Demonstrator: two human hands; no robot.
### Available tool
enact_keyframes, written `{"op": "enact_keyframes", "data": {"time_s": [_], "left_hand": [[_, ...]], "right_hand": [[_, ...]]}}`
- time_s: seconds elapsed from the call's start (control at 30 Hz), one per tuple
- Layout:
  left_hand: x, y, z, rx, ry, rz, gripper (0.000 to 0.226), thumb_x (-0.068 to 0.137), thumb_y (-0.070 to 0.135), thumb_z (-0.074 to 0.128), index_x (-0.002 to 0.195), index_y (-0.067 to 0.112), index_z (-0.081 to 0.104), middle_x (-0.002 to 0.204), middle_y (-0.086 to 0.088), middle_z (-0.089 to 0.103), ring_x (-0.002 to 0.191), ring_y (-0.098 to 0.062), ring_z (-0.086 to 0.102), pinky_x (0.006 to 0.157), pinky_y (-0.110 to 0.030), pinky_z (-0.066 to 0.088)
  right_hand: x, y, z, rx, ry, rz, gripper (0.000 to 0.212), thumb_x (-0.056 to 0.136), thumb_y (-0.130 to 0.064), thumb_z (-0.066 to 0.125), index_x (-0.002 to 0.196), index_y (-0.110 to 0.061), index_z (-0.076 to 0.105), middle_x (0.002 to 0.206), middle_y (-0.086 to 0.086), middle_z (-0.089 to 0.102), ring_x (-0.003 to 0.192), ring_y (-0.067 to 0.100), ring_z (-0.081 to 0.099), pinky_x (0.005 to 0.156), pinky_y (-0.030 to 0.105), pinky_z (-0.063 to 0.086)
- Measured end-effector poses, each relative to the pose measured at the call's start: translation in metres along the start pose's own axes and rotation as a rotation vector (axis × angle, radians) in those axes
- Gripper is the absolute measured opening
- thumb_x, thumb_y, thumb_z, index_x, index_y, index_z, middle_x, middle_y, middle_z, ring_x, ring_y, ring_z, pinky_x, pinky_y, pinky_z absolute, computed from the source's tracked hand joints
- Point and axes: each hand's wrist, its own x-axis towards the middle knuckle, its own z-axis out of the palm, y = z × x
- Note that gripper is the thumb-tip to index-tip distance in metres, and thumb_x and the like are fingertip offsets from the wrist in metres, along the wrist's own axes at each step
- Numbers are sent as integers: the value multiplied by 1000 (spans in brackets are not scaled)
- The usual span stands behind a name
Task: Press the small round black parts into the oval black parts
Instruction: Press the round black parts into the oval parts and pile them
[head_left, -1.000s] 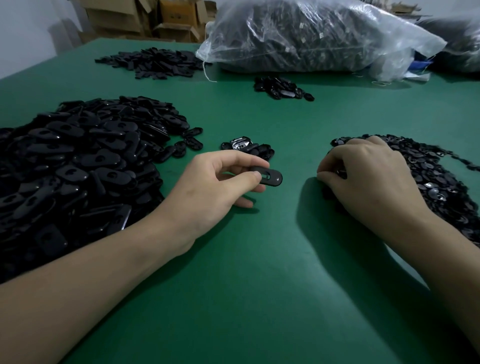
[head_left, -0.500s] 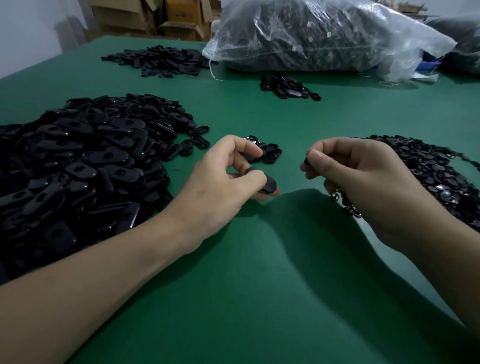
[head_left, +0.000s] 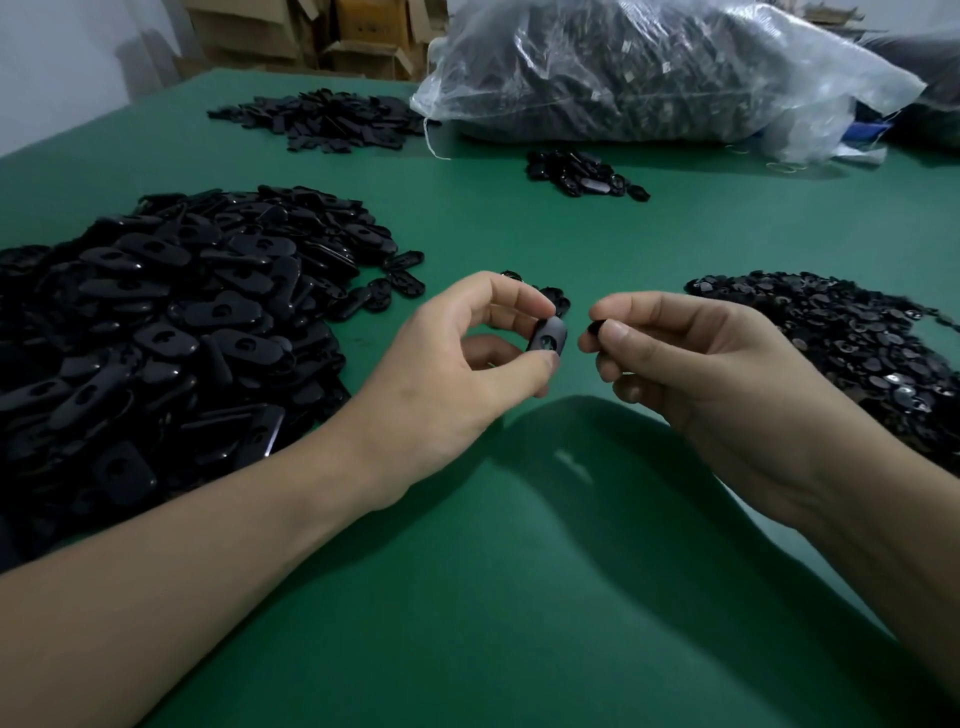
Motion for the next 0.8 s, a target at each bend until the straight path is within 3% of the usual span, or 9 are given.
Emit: {"op": "enact_keyframes", "data": {"time_s": [0.2, 0.37, 0.47, 0.6, 0.8], "left_hand": [[0, 1, -1, 4, -15, 32, 13, 93, 7, 74, 98, 19, 75, 90, 5, 77, 75, -7, 69, 73, -16, 55], [-1, 0, 0, -11, 10, 13, 7, 91, 9, 75, 93, 14, 80, 79, -5, 78, 68, -7, 70, 66, -17, 55], [0, -1, 0, -27, 23, -3, 4, 90, 14, 78, 91, 11, 81, 74, -4, 77, 63, -8, 70, 63, -17, 55], [1, -2, -1, -51, 11, -40, 9, 88, 19, 78, 90, 11, 81, 71, -6, 76, 62, -12, 71, 62, -18, 55], [3, -1, -1, -92, -29, -90, 7, 90, 16, 76, 90, 10, 80, 69, -1, 74, 62, -9, 69, 60, -17, 54]], "right_hand": [[1, 1, 1, -24, 14, -23, 27, 60, -28, 81, 84, -17, 83, 86, 5, 77, 70, 9, 66, 66, 17, 52], [0, 1, 1, -131, 32, -79, 18, 68, -21, 79, 84, -16, 82, 79, 5, 77, 72, 9, 68, 67, 16, 53], [-1, 1, 2, -215, 32, -106, 12, 76, -14, 80, 87, -17, 82, 83, 8, 78, 77, 13, 73, 75, 17, 56], [-4, 0, 4, -333, 30, -176, 12, 81, -17, 80, 90, -24, 81, 86, 6, 79, 87, 27, 75, 85, 36, 60], [-5, -1, 5, -443, 33, -269, 12, 84, -13, 81, 89, -24, 79, 85, 4, 77, 81, 31, 73, 76, 60, 57]]}}
